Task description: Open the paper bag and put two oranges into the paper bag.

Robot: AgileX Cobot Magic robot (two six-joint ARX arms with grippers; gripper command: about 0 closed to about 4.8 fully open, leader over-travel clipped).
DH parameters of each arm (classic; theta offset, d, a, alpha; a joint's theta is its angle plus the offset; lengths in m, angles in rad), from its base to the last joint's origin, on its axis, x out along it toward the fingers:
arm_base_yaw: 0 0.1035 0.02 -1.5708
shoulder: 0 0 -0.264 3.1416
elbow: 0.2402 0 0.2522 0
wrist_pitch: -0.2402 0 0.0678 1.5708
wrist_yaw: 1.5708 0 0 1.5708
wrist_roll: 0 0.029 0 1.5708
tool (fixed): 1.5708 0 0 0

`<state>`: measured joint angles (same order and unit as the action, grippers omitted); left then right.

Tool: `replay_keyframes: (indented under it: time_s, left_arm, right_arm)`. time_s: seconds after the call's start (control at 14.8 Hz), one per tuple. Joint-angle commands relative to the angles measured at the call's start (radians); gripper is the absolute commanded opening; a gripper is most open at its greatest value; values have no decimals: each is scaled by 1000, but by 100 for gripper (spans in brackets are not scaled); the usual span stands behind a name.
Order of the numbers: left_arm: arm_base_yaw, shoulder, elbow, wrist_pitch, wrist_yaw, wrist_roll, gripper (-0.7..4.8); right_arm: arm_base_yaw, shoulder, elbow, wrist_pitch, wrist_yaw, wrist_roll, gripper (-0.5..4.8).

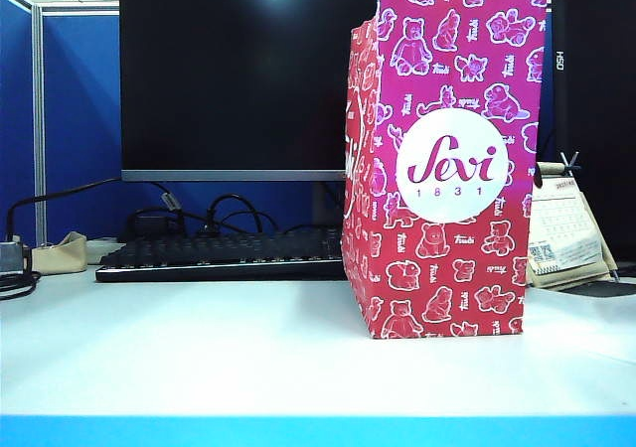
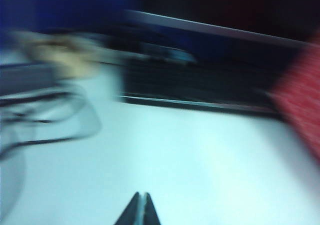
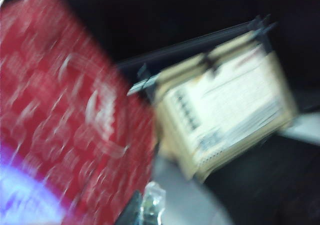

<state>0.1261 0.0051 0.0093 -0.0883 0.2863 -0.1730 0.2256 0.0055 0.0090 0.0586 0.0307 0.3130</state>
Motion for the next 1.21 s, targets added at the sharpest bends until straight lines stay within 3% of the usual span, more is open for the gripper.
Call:
replay_keyframes:
  time_s: [0.07,0.4,1.21]
  left_arm:
    - [57,-1,1,16,-32,4,-5]
    - [-2,-1,1,15,-39,4,-5]
    - [-23,-1,1,15,-39,4,-5]
  right_arm:
    - [-60,-3,1,54,-11,0,-5]
    - [-194,-3,-1,42,-6,0,-5]
    - [-192,-3,-1,43,-7,0,-5]
